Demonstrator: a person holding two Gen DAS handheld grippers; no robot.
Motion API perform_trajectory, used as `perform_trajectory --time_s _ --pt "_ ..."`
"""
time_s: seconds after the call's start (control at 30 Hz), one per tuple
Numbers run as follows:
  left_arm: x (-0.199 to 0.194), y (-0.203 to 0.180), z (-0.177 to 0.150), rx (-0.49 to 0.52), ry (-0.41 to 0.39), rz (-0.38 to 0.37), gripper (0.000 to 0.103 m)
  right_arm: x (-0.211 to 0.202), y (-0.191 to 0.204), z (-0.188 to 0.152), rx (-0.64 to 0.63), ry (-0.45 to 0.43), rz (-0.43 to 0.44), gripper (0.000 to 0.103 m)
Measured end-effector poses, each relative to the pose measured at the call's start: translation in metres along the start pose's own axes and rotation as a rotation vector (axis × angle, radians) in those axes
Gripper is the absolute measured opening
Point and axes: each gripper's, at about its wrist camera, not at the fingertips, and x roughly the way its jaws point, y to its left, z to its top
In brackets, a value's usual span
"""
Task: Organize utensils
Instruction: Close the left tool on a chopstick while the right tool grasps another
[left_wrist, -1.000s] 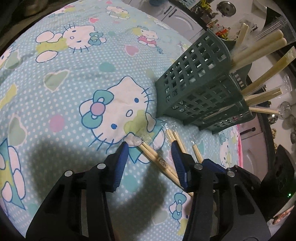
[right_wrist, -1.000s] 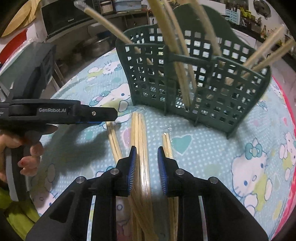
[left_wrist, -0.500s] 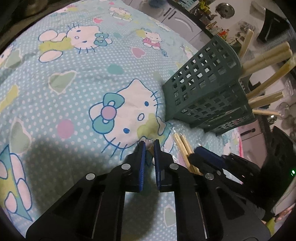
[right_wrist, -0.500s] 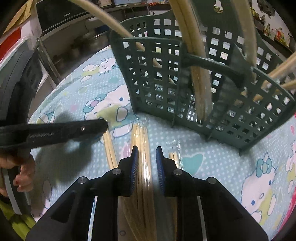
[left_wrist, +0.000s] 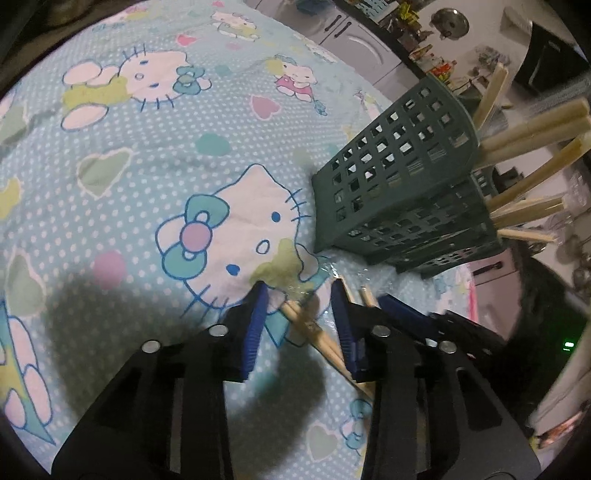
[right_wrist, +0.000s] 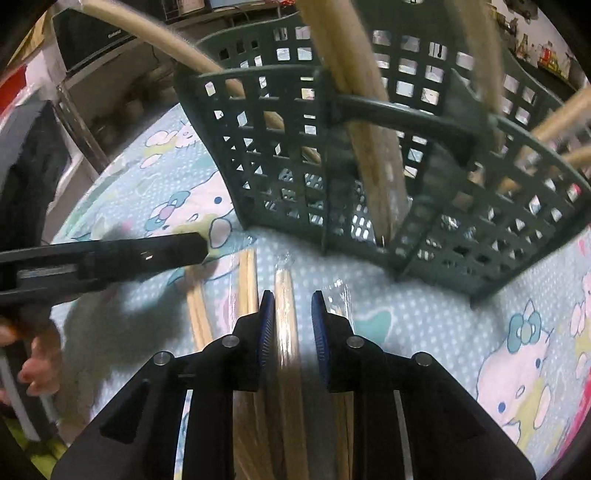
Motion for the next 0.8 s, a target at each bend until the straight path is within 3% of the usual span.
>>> perform_trajectory --time_s 0.07,0.3,0.37,0.4,0.7,0.8 --pt "0.003 0.0 0.001 0.011 0.0 0.032 0.011 -0.002 -0.002 -0.001 -0.007 0.008 0.0 0.02" --pt "0.004 0.004 0.003 0.008 0.006 0.019 0.008 0.01 0.0 0.014 -0.024 0.019 0.004 0.021" --pt "0.003 0.009 0.004 -0.016 0.011 -0.004 0.008 0.011 0.001 0.016 -0.035 0.018 -0.012 0.01" --pt "0.003 0.01 0.005 -0.02 0.014 -0.007 0.008 0.01 0.003 0.016 -0.038 0.013 -0.013 0.01" --pt "0.005 0.004 0.007 0.003 0.006 0.024 0.005 -0.039 0.003 0.005 -0.028 -0.117 0.04 0.01" --pt "-0.001 0.004 0.007 -0.004 -0.003 -0.003 0.002 -0.057 0.001 0.003 -0.022 -0.156 0.045 0.01"
